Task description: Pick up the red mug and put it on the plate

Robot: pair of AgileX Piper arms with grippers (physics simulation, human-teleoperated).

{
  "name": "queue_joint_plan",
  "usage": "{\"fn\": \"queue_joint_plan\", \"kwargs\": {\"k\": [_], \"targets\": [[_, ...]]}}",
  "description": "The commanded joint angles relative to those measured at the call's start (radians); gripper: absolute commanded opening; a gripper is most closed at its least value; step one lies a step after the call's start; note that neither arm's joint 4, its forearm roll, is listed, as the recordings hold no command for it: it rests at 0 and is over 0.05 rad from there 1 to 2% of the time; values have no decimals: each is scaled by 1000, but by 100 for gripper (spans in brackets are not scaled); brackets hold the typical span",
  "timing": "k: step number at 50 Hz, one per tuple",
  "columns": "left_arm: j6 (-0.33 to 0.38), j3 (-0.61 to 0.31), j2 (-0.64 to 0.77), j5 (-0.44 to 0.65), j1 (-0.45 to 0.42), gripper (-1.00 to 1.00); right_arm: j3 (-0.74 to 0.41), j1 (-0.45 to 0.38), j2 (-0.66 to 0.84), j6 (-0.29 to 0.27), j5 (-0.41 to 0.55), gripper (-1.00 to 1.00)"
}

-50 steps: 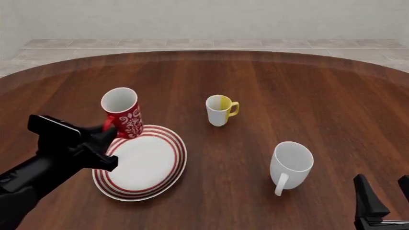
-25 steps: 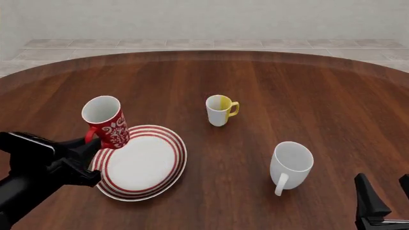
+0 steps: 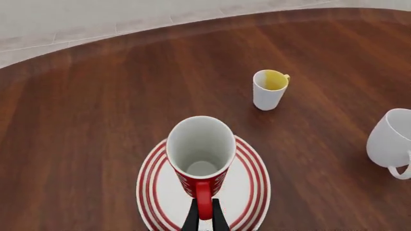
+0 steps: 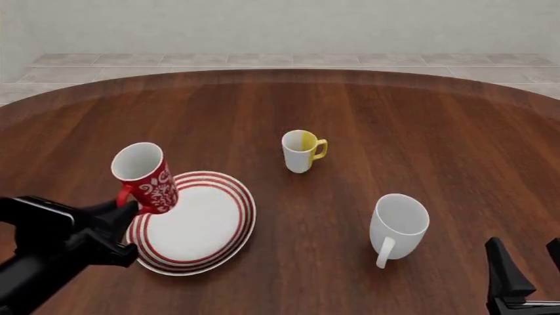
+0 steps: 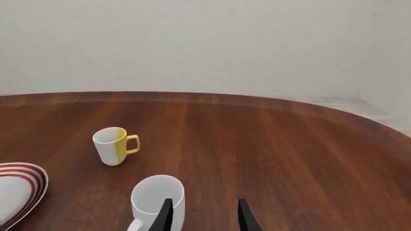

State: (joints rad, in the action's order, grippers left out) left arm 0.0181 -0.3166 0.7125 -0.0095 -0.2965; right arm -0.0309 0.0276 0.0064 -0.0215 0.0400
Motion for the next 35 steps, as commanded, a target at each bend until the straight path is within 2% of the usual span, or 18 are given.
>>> {"fn": "queue_joint_plan", "kwargs": {"k": [1,6,28,35], "targets": [[-18,37,29,-59,-5,-100,4,0,0,0,-5,100],[-28,62,78,-119,-8,-100,17,-1,-4,-1,-12,100],[-47,56,160,-205,-18,-100,21,-2,-2,-8,-13,100],[-39,73,239,-286,-24,-100,16,-2,-1,-10,-9,100]]}}
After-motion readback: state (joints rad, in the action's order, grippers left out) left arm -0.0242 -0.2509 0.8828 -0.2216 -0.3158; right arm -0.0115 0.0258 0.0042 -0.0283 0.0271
